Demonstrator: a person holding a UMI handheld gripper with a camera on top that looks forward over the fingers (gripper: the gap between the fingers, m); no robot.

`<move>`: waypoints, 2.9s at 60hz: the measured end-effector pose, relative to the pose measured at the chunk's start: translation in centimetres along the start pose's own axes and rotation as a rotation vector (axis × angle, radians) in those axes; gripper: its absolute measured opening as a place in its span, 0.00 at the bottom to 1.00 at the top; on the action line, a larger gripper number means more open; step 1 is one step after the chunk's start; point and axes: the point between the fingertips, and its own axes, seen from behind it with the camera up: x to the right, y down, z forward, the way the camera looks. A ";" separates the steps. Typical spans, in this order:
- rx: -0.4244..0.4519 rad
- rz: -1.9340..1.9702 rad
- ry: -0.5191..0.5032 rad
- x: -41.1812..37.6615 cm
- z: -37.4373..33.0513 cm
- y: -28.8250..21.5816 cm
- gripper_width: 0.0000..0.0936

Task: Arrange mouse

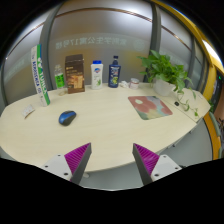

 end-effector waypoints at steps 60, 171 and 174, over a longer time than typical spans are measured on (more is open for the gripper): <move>-0.050 -0.131 -0.273 -23.3 18.8 -6.8 0.75; 0.065 -0.141 -0.176 24.5 20.3 -16.1 0.91; 0.087 -0.140 -0.170 24.6 17.7 -16.2 0.91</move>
